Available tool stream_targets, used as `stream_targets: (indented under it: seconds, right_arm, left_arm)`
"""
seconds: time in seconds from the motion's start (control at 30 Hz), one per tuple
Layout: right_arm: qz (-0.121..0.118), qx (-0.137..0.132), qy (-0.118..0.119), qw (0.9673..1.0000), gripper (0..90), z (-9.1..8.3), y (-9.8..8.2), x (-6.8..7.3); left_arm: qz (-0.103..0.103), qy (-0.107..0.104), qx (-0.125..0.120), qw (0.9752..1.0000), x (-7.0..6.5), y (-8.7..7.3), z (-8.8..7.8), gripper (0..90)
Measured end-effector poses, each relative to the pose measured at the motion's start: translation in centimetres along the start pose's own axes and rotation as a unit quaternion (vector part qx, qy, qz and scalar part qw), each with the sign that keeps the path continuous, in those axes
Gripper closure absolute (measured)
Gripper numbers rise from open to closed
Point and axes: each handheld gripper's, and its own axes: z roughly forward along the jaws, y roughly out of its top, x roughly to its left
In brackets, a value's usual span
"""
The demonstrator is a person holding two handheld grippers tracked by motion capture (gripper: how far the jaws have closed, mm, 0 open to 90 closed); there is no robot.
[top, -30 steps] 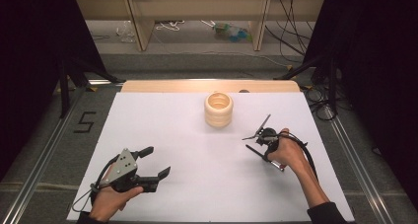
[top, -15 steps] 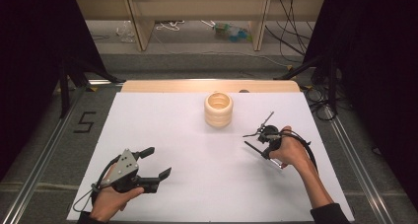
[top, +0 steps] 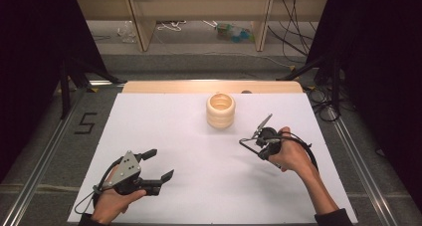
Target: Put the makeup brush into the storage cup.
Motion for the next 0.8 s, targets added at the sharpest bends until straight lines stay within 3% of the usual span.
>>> stream_targets:
  seconds: [0.37, 0.8]
  right_arm:
    - [-0.034, -0.018, -0.008, 0.9992, 83.9, -1.3, 0.0, 2.1]
    - [-0.07, -0.034, -0.002, 0.997, 83.8, -1.7, 1.4, 4.6]
  left_arm:
    - [-0.005, -0.001, 0.0, 1.0, -0.2, 0.0, 0.1, 16.0]
    - [-0.01, -0.006, -0.007, 0.9999, -0.2, 0.2, 0.1, 16.0]
